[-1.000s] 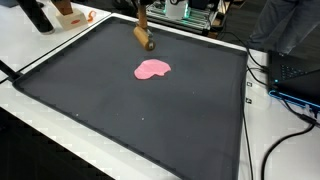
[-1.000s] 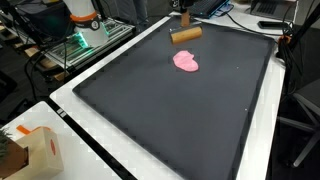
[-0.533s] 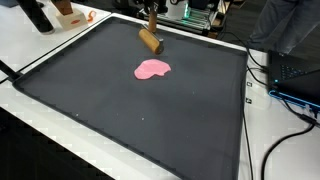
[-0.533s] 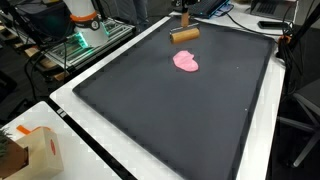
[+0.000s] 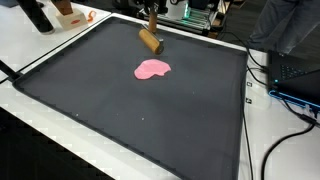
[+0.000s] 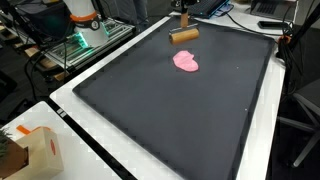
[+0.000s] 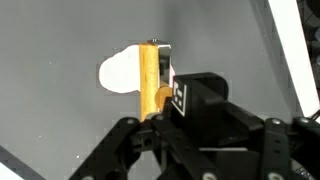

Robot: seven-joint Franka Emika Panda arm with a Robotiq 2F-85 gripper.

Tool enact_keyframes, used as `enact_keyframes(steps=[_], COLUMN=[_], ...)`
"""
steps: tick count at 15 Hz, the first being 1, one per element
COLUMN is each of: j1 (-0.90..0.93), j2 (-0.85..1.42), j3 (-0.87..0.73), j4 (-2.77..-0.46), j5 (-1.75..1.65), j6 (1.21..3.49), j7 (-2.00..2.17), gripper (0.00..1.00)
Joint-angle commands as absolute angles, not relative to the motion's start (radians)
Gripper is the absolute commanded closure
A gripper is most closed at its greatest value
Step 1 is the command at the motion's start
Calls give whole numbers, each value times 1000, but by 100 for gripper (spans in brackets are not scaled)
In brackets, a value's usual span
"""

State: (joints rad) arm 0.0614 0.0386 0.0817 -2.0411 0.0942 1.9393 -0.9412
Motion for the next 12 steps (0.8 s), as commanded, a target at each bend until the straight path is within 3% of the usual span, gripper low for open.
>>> enact_keyframes(steps=[1,12], j1=[87,239], j2=[50,164], j3=[99,221], j4=[-2035,-1961], j5=[-7,-306], j6=[1961,1952], j7=[-816,-332], gripper=[75,75])
